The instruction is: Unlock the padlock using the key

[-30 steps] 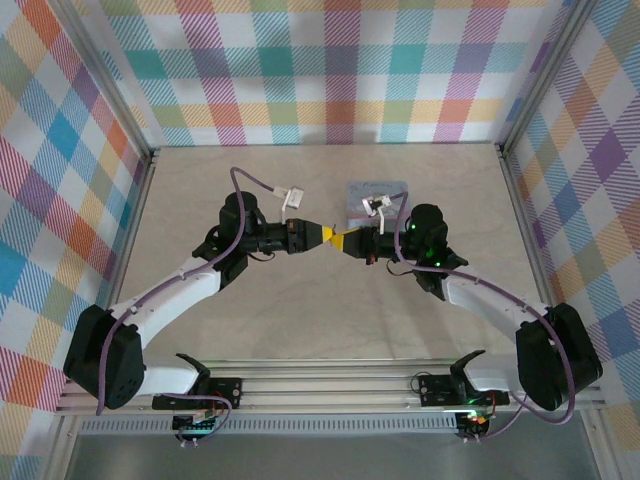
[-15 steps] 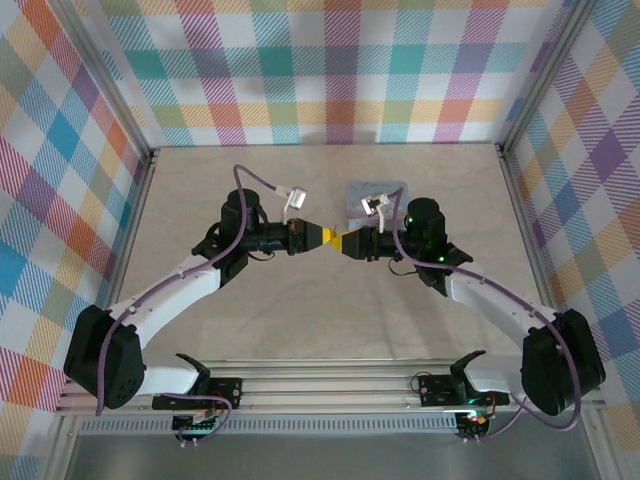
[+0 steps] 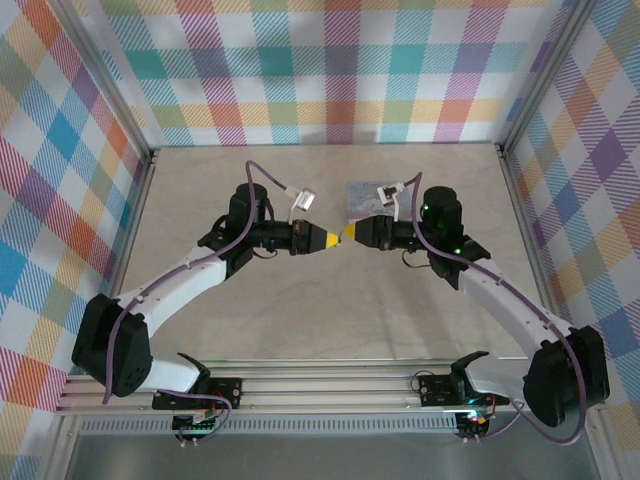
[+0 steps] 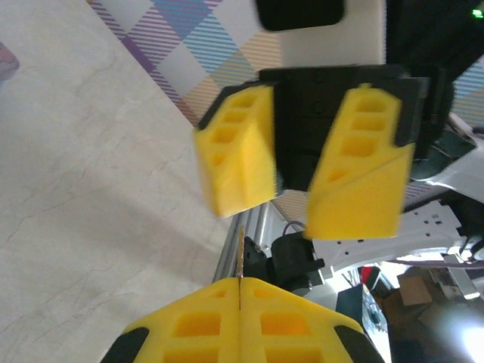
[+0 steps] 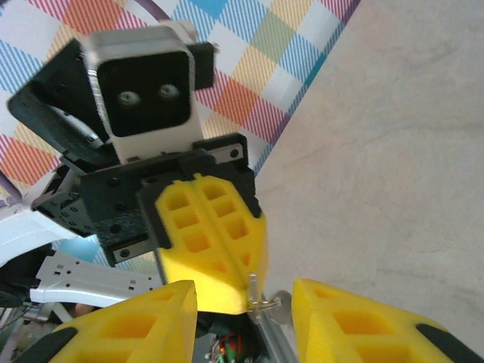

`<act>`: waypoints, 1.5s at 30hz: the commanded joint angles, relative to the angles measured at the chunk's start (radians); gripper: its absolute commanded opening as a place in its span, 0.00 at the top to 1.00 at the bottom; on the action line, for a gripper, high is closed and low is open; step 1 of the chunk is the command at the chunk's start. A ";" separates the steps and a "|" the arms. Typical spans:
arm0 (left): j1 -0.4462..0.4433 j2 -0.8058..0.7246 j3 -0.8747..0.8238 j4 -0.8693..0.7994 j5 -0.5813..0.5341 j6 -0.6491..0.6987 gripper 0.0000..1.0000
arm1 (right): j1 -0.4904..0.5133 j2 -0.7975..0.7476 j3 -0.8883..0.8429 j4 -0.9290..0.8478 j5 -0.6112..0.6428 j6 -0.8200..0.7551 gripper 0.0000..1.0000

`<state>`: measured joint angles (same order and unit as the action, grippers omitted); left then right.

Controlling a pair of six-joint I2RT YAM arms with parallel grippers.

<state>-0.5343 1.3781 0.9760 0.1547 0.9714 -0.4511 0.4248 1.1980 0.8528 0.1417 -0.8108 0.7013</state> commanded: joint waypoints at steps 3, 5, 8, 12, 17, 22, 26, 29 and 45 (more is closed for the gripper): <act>0.002 0.001 0.051 -0.034 0.065 0.034 1.00 | 0.005 0.006 0.014 0.046 -0.056 0.021 0.62; -0.001 0.007 0.056 -0.039 0.071 0.038 1.00 | 0.005 0.007 0.015 0.044 -0.057 0.012 0.63; -0.008 0.020 0.068 -0.052 0.082 0.044 1.00 | 0.008 0.012 0.015 0.042 -0.060 0.007 0.64; -0.015 0.035 0.088 -0.079 0.087 0.061 1.00 | 0.010 0.030 0.020 0.056 -0.079 0.016 0.67; -0.015 0.044 0.111 -0.114 0.080 0.078 1.00 | 0.012 0.046 0.028 0.067 -0.108 0.018 0.88; -0.013 0.044 0.123 -0.156 -0.028 0.052 0.93 | 0.012 0.022 0.006 0.085 -0.060 0.016 1.00; -0.013 0.015 0.056 0.012 -0.101 -0.098 0.71 | 0.012 -0.030 -0.017 0.100 0.054 0.015 1.00; -0.017 -0.009 -0.004 0.123 -0.139 -0.158 0.68 | 0.011 -0.032 -0.010 0.110 0.062 0.013 1.00; -0.059 0.007 -0.067 0.356 -0.071 -0.261 0.69 | 0.011 -0.019 -0.029 0.153 0.051 0.035 1.00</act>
<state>-0.5827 1.3842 0.9188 0.4492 0.8772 -0.6991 0.4316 1.1870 0.8394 0.2512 -0.7593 0.7261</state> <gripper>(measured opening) 0.314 0.052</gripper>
